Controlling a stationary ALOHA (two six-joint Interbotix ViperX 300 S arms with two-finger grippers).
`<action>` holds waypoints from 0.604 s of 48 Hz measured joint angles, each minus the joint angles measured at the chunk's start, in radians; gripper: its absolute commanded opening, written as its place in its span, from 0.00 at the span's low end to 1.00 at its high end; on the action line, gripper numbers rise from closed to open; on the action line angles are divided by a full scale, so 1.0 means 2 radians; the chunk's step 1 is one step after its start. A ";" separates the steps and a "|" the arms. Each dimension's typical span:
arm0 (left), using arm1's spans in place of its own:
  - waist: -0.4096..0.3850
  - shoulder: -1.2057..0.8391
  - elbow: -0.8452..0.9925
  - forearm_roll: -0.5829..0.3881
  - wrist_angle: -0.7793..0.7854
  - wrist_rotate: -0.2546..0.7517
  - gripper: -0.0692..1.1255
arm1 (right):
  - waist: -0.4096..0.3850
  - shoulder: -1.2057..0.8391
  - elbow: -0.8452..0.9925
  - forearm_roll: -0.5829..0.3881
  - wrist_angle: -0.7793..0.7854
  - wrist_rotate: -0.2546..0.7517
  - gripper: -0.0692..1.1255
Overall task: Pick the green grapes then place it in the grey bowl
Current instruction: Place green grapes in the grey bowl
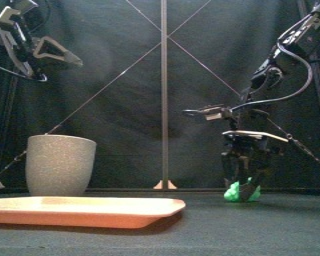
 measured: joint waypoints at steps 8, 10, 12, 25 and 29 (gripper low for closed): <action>0.000 0.000 0.002 0.000 0.000 0.000 0.16 | 0.005 0.000 -0.021 -0.002 -0.002 0.005 0.63; 0.001 0.000 0.002 0.000 0.000 0.000 0.16 | 0.005 0.000 -0.033 -0.001 -0.004 0.004 0.63; 0.001 0.000 0.002 0.000 0.000 0.000 0.16 | 0.008 0.000 -0.049 -0.002 -0.007 0.003 0.63; 0.005 0.000 0.002 0.005 -0.006 0.002 0.16 | 0.013 0.006 -0.157 -0.033 -0.080 0.000 0.63; 0.008 0.000 0.002 0.006 -0.010 0.001 0.16 | 0.013 0.025 -0.193 -0.048 -0.116 0.000 0.63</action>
